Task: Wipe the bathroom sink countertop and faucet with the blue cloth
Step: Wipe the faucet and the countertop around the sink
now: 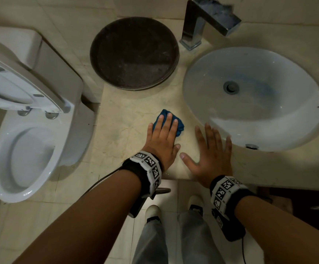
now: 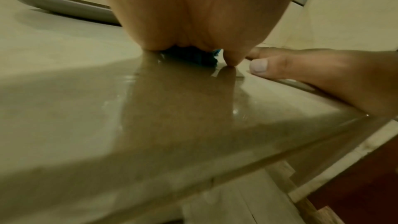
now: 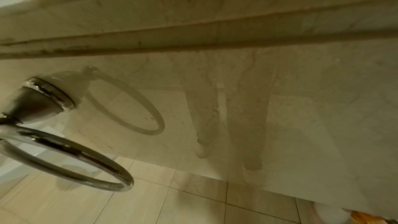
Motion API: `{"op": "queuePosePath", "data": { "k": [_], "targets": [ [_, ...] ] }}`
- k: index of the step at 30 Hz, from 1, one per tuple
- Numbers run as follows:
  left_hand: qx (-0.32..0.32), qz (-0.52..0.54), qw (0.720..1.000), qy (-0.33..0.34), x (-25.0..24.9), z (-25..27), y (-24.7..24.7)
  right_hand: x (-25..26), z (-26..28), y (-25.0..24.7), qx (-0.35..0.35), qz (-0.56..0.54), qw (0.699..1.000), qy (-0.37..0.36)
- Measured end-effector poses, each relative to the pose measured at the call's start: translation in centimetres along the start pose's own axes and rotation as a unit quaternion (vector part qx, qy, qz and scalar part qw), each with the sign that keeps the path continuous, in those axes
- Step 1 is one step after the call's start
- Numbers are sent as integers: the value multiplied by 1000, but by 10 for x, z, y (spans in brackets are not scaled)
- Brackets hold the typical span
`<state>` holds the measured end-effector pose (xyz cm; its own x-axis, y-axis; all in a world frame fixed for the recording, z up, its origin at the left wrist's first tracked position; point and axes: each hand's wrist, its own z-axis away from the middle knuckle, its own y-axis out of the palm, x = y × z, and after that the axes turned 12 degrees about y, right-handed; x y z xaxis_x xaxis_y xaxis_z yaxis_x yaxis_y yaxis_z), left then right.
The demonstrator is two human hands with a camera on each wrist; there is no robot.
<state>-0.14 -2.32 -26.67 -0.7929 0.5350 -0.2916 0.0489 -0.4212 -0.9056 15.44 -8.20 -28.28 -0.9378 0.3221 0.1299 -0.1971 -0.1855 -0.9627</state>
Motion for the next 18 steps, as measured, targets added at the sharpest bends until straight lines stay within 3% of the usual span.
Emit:
{"op": "queuePosePath", "data": {
  "k": [18],
  "targets": [
    [25,-51,996,72,-13,-75,-24,1,-2,-2,10,-10,1000,6]
  ]
}}
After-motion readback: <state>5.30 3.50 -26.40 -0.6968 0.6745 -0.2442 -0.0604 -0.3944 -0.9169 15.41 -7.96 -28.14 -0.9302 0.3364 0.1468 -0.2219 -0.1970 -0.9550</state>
